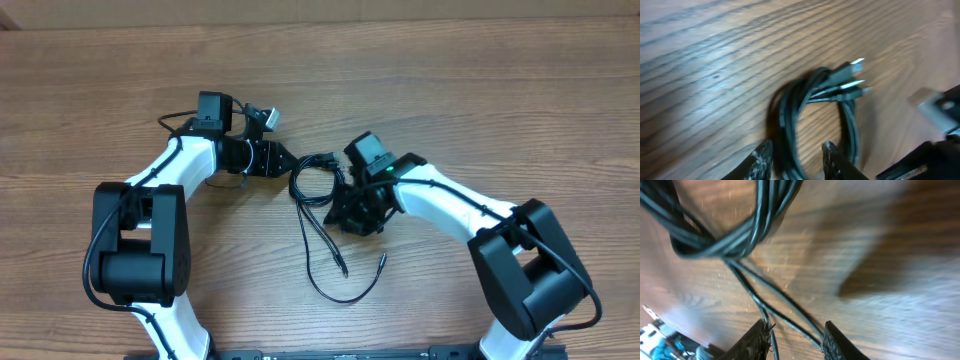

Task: Untangle cables

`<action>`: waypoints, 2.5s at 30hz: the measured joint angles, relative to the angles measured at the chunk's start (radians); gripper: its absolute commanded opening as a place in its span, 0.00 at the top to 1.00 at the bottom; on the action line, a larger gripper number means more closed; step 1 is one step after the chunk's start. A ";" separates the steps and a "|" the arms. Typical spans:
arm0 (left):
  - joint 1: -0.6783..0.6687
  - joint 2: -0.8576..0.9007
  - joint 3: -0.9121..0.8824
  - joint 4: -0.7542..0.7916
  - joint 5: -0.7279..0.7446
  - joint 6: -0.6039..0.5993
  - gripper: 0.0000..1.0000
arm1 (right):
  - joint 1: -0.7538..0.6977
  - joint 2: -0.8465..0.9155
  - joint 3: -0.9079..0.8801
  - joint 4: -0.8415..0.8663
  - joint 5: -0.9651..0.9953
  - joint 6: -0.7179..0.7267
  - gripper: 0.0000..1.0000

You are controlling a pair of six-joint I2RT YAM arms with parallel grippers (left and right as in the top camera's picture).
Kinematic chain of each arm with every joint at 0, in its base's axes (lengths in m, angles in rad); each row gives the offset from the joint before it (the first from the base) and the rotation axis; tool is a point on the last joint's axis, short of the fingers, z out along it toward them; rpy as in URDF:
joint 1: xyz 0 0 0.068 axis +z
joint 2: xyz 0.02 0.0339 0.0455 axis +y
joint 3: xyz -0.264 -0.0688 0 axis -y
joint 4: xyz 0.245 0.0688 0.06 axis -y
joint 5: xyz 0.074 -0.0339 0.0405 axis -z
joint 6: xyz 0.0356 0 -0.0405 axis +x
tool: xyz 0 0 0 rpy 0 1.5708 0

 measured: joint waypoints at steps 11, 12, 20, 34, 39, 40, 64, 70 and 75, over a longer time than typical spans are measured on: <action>0.000 0.000 0.000 -0.037 -0.249 -0.139 0.67 | -0.060 0.000 0.000 0.176 0.014 -0.006 0.70; 0.000 0.000 0.000 -0.046 -0.280 -0.161 0.67 | -0.056 0.000 -0.001 0.202 0.014 -0.011 0.70; 0.000 -0.005 0.001 -0.053 -0.353 -0.241 0.64 | 0.036 0.000 -0.001 0.318 0.096 -0.056 0.70; 0.000 -0.007 0.001 -0.053 -0.357 -0.257 0.61 | 0.156 0.000 -0.001 0.316 0.223 0.015 0.71; 0.000 -0.007 0.001 -0.053 -0.358 -0.257 0.65 | 0.162 0.000 -0.001 0.316 0.232 0.014 0.78; 0.000 -0.007 0.001 -0.053 -0.357 -0.258 0.66 | 0.162 0.000 -0.001 0.313 0.231 0.010 0.78; 0.000 -0.007 0.001 -0.098 -0.106 -0.292 0.96 | 0.015 0.001 -0.001 0.197 0.214 0.080 0.71; -0.011 -0.007 0.001 -0.117 -0.141 -0.340 0.86 | 0.014 0.003 -0.001 0.235 0.214 0.096 0.71; -0.061 -0.007 0.001 -0.119 -0.168 -0.369 0.78 | 0.013 0.055 -0.001 0.272 0.212 0.113 0.72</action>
